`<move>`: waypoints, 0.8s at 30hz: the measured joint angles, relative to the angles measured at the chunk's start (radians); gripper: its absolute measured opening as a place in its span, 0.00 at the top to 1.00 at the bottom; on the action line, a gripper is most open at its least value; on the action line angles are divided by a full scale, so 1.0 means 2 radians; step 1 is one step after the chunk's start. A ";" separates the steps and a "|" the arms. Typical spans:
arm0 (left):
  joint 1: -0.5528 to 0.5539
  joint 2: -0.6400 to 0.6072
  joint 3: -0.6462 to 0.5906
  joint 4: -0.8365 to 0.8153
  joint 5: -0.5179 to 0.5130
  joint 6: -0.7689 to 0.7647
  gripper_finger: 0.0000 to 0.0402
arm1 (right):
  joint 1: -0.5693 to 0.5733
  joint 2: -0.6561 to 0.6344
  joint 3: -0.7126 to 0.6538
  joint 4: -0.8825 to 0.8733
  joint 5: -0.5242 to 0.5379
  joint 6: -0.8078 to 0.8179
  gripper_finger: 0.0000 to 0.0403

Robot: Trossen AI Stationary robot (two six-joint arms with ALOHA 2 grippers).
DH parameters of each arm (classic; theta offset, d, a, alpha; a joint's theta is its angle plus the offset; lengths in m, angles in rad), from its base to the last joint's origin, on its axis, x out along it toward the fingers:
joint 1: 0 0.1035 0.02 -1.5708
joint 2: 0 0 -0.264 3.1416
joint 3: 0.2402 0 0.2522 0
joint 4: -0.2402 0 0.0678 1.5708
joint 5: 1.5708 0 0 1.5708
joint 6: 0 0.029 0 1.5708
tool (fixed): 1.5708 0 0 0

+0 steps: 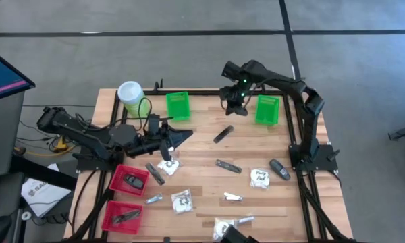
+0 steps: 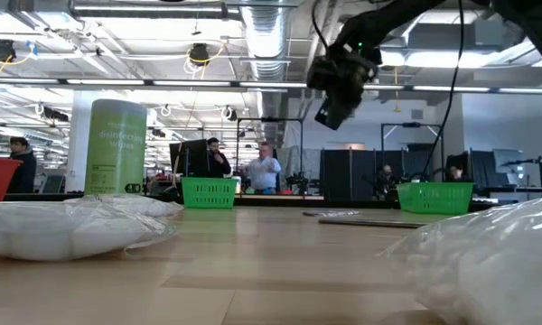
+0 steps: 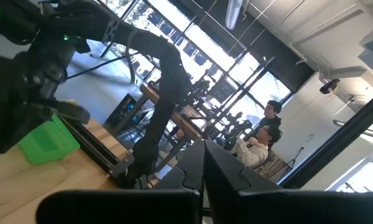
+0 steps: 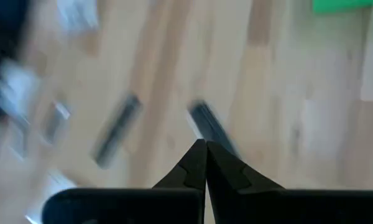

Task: Pick & Place Travel size toiletries
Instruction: Move the black comb to the center of the table

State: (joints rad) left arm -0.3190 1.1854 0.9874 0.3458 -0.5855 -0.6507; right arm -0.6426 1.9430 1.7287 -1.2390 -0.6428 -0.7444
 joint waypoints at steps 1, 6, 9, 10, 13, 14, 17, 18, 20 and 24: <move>0.000 0.000 0.000 0.000 -0.002 0.000 1.00 | 0.001 -0.001 0.000 0.008 -0.004 0.023 1.00; 0.000 0.000 0.000 0.004 -0.006 0.000 1.00 | 0.018 0.030 0.001 0.034 0.047 0.169 1.00; 0.000 0.000 0.000 0.010 -0.006 0.000 1.00 | 0.031 0.071 0.000 0.022 0.037 0.263 1.00; 0.000 0.000 0.000 0.011 -0.008 -0.001 1.00 | 0.036 0.085 0.000 0.018 0.034 0.283 1.00; -0.004 0.000 0.000 0.013 -0.019 -0.001 1.00 | 0.045 0.123 -0.001 0.010 0.018 0.319 1.00; -0.006 0.000 0.000 0.013 -0.021 -0.001 1.00 | 0.047 0.130 -0.001 0.011 0.014 0.323 1.00; -0.015 0.000 0.000 0.015 -0.034 0.000 1.00 | 0.047 0.135 0.000 0.016 0.018 0.346 1.00; -0.018 0.000 0.000 0.015 -0.040 0.000 1.00 | 0.045 0.135 0.000 0.016 0.033 0.363 1.00; -0.022 0.000 0.000 0.015 -0.048 0.006 1.00 | 0.040 0.135 0.000 0.021 0.065 0.396 1.00; -0.022 0.000 0.000 0.015 -0.054 0.009 1.00 | 0.028 0.133 0.000 0.022 0.145 0.446 1.00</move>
State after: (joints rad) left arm -0.3637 1.1858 0.9874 0.3763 -0.6944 -0.6320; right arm -0.5867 2.2091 1.7296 -1.1944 -0.3528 0.1484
